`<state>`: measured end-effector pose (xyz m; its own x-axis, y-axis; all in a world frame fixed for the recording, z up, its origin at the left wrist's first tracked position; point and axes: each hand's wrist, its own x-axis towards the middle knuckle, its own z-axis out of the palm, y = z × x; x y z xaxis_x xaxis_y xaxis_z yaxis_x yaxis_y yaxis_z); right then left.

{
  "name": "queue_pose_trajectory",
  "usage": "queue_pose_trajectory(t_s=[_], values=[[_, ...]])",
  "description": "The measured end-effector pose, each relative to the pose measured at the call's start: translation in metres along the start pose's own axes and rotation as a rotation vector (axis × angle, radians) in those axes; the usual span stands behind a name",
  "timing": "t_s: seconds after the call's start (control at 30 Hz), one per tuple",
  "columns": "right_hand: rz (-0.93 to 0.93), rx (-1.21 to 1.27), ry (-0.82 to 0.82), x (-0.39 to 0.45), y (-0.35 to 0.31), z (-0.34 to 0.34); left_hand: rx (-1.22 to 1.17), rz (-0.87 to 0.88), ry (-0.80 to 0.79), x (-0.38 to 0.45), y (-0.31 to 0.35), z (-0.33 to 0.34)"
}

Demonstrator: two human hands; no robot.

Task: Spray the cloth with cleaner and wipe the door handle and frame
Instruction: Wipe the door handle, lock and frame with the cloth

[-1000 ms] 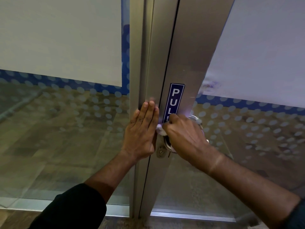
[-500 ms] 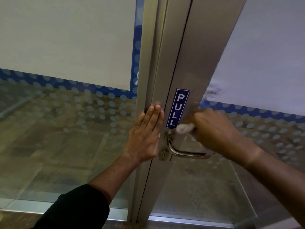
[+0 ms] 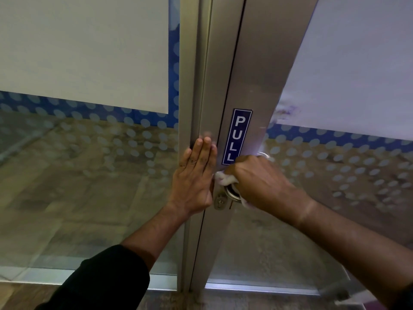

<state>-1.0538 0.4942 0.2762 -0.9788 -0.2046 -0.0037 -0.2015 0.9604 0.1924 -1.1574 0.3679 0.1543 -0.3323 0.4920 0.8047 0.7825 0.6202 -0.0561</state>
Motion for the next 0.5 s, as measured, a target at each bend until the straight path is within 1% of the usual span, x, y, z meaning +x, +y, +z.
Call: queue_pose_trajectory(t_s=[0.1, 0.27, 0.33, 0.4, 0.43, 0.5], values=[[0.001, -0.03, 0.027, 0.004, -0.003, 0.01, 0.009, 0.0, -0.009, -0.004, 0.0, 0.003], [0.065, 0.064, 0.053, -0.001, -0.007, 0.024, 0.022, 0.018, 0.016, -0.006, -0.002, 0.007], [0.071, 0.179, 0.076, -0.004, -0.008, 0.026, 0.038, 0.022, 0.015, -0.006, -0.003, 0.007], [0.095, 0.349, 0.137, -0.006, -0.011, 0.028, 0.03, 0.022, 0.02, -0.006, -0.004, 0.007], [0.124, 0.396, 0.171, -0.008, -0.014, 0.03, 0.026, 0.023, 0.025, -0.006, -0.003, 0.007], [0.205, 0.351, 0.192, -0.008, -0.019, 0.037, 0.031, 0.021, 0.027, -0.006, -0.002, 0.007]])
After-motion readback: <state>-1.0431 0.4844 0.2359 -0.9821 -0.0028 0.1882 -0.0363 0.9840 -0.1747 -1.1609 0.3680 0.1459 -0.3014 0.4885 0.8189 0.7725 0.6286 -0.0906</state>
